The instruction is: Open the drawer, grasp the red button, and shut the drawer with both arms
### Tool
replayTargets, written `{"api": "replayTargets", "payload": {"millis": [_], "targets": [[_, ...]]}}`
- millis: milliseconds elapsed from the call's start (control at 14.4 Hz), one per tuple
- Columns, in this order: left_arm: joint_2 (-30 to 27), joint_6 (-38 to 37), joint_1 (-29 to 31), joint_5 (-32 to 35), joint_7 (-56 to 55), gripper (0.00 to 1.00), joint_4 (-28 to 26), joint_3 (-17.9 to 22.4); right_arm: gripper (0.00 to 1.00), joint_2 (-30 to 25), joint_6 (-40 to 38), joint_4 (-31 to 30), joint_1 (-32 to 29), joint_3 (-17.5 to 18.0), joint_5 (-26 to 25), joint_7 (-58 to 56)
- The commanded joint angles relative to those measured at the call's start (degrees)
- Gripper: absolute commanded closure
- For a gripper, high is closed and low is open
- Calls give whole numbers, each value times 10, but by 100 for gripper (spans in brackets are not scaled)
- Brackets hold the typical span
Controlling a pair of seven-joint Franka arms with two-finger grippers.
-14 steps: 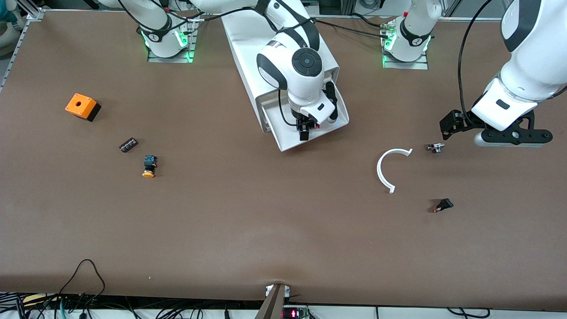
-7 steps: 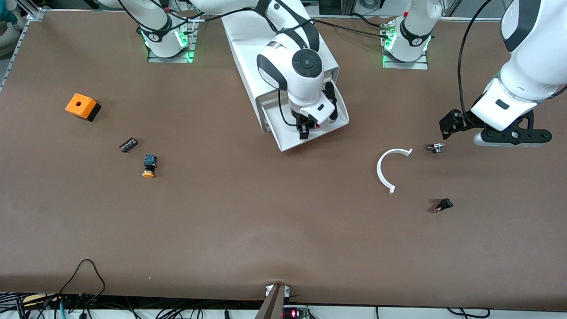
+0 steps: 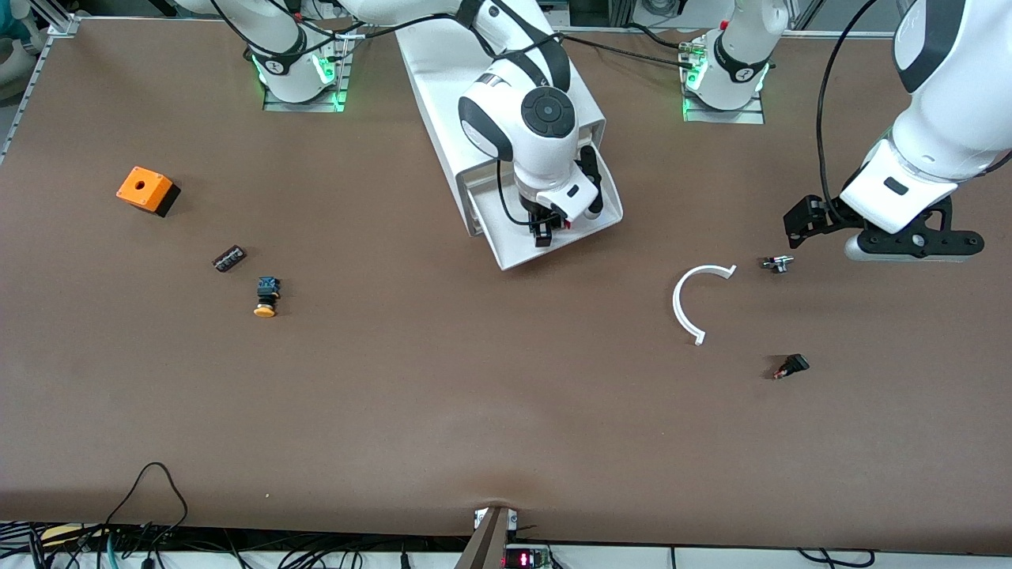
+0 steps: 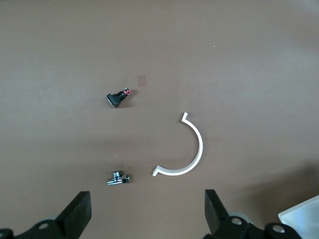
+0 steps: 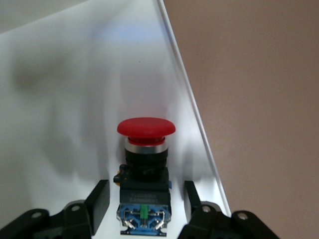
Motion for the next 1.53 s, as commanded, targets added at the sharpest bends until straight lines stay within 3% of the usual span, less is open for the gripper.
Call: {"api": "replayTargets", "payload": {"millis": [0, 209, 557, 627, 1184, 1463], "targets": [[-9, -5, 3, -24, -4, 0, -7, -1, 37, -3, -4, 4, -1, 5, -9, -2], [-9, -5, 3, -24, -6, 0, -7, -1, 53, -4, -4, 4, -1, 5, -9, -2], [-9, -5, 3, -24, -5, 0, -7, -1, 61, -7, -8, 5, -2, 5, -9, -4], [-9, -5, 3, -24, -6, 0, -7, -1, 67, -7, -8, 5, -2, 5, -9, -4], [-10, -12, 3, -25, -17, 0, -6, -2, 71, -10, -21, 8, -3, 4, -7, -5], [-10, -17, 2, -26, -22, 0, -5, -3, 71, -16, -63, 53, -2, 4, -7, -5]]}}
